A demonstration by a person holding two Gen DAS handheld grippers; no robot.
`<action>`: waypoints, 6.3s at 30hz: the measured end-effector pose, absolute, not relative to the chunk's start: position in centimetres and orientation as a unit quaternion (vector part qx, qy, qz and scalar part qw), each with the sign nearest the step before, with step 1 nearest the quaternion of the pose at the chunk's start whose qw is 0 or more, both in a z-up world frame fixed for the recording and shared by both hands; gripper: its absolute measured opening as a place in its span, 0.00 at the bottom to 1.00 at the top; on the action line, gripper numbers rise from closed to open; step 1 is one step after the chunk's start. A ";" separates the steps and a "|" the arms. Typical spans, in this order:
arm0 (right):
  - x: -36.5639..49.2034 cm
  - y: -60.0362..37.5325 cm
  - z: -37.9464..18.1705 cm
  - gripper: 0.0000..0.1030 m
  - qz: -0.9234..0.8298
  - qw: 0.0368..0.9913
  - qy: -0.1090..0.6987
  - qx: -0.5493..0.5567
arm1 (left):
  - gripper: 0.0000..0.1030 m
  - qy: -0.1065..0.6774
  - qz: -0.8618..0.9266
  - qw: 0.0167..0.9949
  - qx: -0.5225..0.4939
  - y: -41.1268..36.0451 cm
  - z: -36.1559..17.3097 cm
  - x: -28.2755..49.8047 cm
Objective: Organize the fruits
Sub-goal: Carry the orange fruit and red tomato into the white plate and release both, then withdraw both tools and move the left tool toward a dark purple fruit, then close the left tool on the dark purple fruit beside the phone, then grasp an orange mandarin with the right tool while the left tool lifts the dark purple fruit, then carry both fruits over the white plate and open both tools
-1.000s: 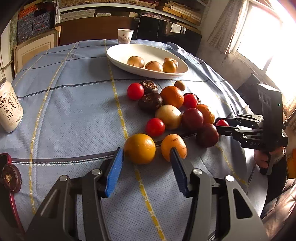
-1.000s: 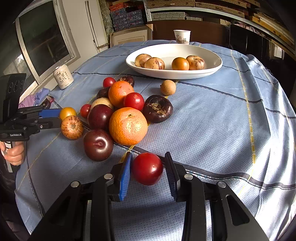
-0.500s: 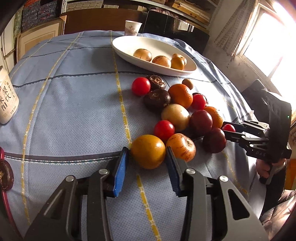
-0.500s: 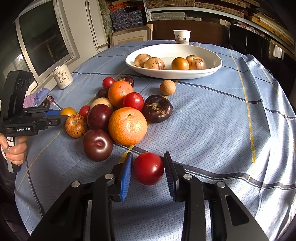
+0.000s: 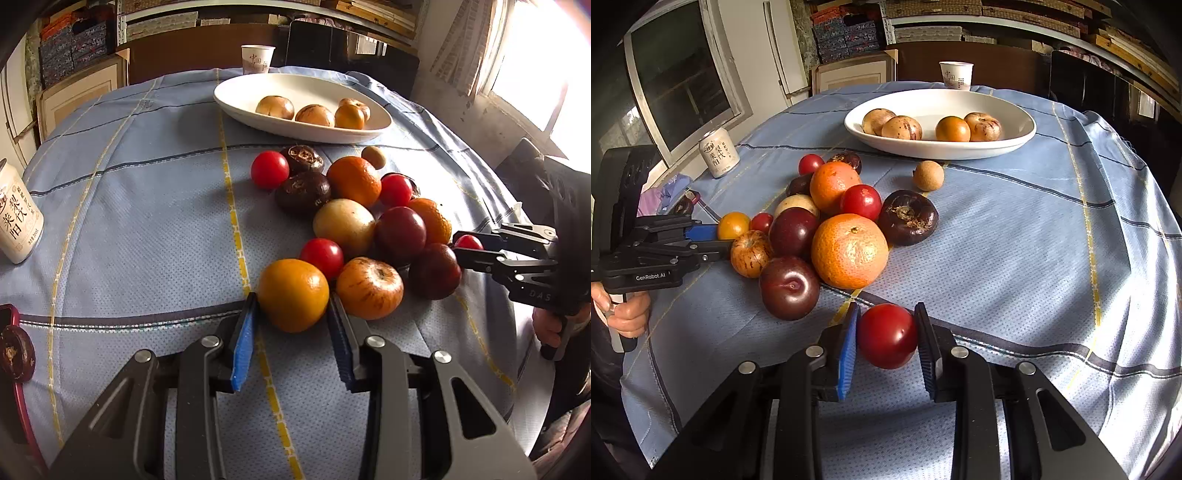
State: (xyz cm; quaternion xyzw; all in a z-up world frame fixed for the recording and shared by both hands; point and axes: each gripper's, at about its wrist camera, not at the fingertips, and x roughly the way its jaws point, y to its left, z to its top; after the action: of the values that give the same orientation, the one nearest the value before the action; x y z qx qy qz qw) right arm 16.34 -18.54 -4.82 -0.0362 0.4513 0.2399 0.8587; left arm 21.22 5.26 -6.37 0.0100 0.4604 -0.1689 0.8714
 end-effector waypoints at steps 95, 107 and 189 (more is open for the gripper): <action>19.0 -17.0 -5.4 0.47 0.249 0.850 0.451 0.112 | 0.59 0.397 0.040 0.913 -0.091 22.3 -4.5 16.1; 19.1 -17.0 -5.4 0.48 0.250 0.849 0.452 0.113 | 0.54 0.420 0.081 0.902 -0.066 23.1 -5.2 18.5; 26.1 -20.1 -0.3 0.46 0.179 0.923 0.326 0.103 | 0.42 0.382 -0.109 0.918 0.007 -0.4 2.7 35.2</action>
State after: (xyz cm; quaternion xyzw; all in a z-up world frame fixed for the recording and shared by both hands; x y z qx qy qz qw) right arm 26.15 -20.09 -0.30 0.1025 0.3256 0.1792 0.9227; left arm 35.20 -0.36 2.75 0.0068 0.3816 -0.1088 0.9179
